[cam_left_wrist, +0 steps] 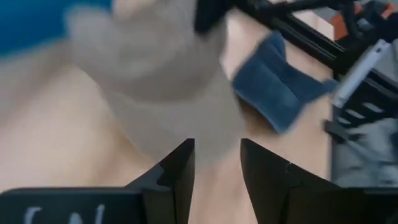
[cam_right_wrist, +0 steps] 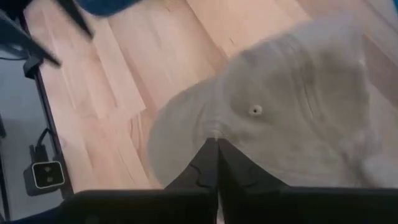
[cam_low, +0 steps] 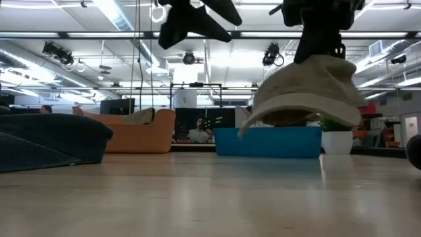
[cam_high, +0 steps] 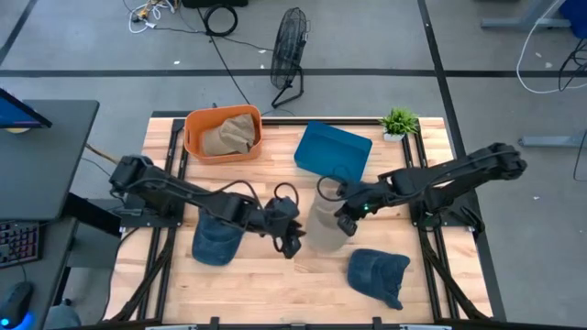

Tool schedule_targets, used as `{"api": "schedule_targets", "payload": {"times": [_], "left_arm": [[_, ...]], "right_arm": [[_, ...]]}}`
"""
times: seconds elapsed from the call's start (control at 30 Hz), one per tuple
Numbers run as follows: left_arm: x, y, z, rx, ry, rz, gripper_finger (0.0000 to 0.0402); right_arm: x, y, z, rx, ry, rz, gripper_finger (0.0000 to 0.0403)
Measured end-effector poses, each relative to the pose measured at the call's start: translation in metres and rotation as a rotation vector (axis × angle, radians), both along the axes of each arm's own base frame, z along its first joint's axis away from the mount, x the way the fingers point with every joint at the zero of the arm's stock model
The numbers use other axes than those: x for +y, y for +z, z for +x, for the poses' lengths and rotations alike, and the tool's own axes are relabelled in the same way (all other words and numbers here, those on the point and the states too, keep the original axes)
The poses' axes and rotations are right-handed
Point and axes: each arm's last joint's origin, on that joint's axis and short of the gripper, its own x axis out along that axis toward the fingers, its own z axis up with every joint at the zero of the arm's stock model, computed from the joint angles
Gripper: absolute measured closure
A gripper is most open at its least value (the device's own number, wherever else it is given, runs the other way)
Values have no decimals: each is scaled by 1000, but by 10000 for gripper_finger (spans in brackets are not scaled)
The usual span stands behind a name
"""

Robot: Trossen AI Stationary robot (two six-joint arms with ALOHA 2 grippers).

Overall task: Pick & Place hat
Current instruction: Put the brown cap into the orange bin

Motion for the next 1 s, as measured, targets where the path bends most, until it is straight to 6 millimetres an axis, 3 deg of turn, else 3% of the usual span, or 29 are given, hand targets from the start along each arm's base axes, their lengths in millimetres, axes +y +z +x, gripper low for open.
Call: {"api": "schedule_targets", "payload": {"times": [0.2,0.43,0.67,1.0], "left_arm": [[22,1,7,-2,-65,192,221],[38,1,13,10,-198,379,174],[42,3,16,-14,-330,475,172],[39,7,18,-80,-405,449,197]], "right_arm": [[1,-3,3,0,17,8,403],[4,6,13,-134,64,21,403],[5,12,19,-226,103,17,403],[5,21,25,-346,138,-44,403]]}}
